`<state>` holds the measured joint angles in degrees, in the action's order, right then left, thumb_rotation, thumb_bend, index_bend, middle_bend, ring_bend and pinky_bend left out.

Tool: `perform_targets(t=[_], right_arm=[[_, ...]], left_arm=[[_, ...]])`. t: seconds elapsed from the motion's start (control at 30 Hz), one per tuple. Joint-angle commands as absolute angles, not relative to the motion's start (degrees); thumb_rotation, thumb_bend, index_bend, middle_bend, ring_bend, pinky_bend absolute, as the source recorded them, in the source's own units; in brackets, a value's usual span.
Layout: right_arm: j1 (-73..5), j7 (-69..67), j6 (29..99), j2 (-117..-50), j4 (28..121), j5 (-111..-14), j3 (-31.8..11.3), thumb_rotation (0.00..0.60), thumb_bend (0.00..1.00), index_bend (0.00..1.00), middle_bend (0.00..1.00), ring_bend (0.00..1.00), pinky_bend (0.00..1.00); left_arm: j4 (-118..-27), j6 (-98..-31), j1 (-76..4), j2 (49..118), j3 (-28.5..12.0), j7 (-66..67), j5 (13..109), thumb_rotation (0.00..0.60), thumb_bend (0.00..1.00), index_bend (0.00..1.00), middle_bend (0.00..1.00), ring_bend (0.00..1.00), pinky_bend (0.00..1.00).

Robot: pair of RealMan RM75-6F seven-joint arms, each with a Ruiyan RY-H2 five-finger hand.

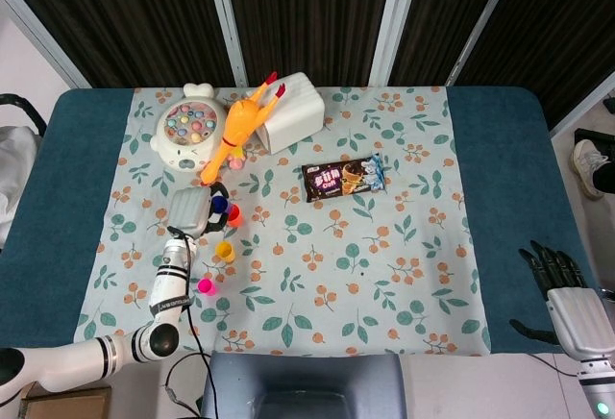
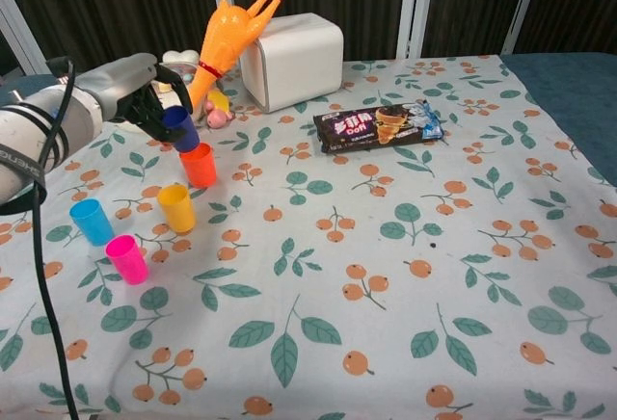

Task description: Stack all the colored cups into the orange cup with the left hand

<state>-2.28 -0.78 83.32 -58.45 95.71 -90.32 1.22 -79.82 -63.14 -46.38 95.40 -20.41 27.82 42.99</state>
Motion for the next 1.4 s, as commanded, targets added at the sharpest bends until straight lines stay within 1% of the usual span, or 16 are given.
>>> perform_targets(t=[0.03,0.23,0.3,0.4,0.47,0.57,0.67,0.8,0.93,1.13,1.23,1.4], right_arm=[[-2.30,-0.66,83.26,-58.48,95.69,-90.25,1.18,0.600,0.20,0.00,0.00,0.00,0.00],[-2.30,-0.09,83.15,-58.60,95.84,-90.08,1.14,0.600,0.20,0.00,0.00,0.00,0.00],[-2.28,-0.18,83.22,-58.59,95.84,-90.01,1.09,0.600,0.20,0.00,0.00,0.00,0.00],[-2.30,-0.29,83.15,-58.52,95.81,-90.04,1.12,0.600,0.20,0.00,0.00,0.00,0.00],[-2.30,-0.45,83.19,-58.48,95.83,-90.04,1.08,0.600,0.20,0.00,0.00,0.00,0.00],[-2.30,-0.75,83.22,-58.39,95.83,-89.97,1.02,0.600,0.21,0.00,0.00,0.00,0.00],[-2.28,-0.95,83.25,-58.33,95.79,-90.14,1.10,0.600,0.21,0.00,0.00,0.00,0.00],[-2.22,-1.17,83.38,-58.23,95.74,-90.14,1.06,0.600,0.20,0.00,0.00,0.00,0.00],[-2.23,-0.93,83.28,-58.23,95.73,-90.22,1.15,0.600,0.21,0.00,0.00,0.00,0.00],[-2.15,-0.45,83.34,-58.37,95.82,-90.65,1.40,0.600,0.21,0.00,0.00,0.00,0.00],[-2.20,-0.28,83.22,-58.42,95.83,-90.77,1.48,0.600,0.21,0.00,0.00,0.00,0.00],[-2.13,-0.77,83.43,-58.32,95.80,-91.06,1.57,0.600,0.21,0.00,0.00,0.00,0.00]], left_arm=[[-79.20,-62.67,-46.44,95.68,-20.12,27.39,42.84,0.600,0.35,0.48,1.00,1.00,1.00],[-77.85,-62.44,-46.63,96.47,-19.61,27.26,43.06,0.600,0.35,0.48,1.00,1.00,1.00],[-77.50,-62.16,-46.70,96.56,-19.44,27.50,42.79,0.600,0.35,0.46,1.00,1.00,1.00],[-76.84,-61.44,-46.81,96.90,-19.39,27.48,42.06,0.600,0.35,0.34,1.00,1.00,1.00],[-76.79,-61.00,-46.81,96.93,-19.38,27.23,41.85,0.600,0.35,0.22,1.00,1.00,1.00],[-77.01,-60.74,-46.78,97.06,-19.28,26.61,42.20,0.600,0.35,0.15,1.00,1.00,1.00],[-77.75,-61.02,-46.70,97.07,-19.13,26.10,43.02,0.600,0.35,0.12,1.00,1.00,1.00],[-81.05,-61.96,-45.76,95.80,-18.47,25.02,45.12,0.600,0.35,0.12,1.00,1.00,1.00],[-87.78,-63.65,-43.43,92.67,-15.91,24.24,48.85,0.600,0.35,0.15,1.00,1.00,1.00],[-94.54,-64.52,-40.76,90.04,-12.25,23.37,52.08,0.600,0.34,0.18,1.00,1.00,1.00],[-95.43,-64.70,-40.33,90.22,-11.01,23.79,52.98,0.600,0.34,0.19,1.00,1.00,1.00],[-94.23,-64.19,-40.41,91.77,-10.24,24.85,52.18,0.600,0.34,0.19,1.00,1.00,1.00]])
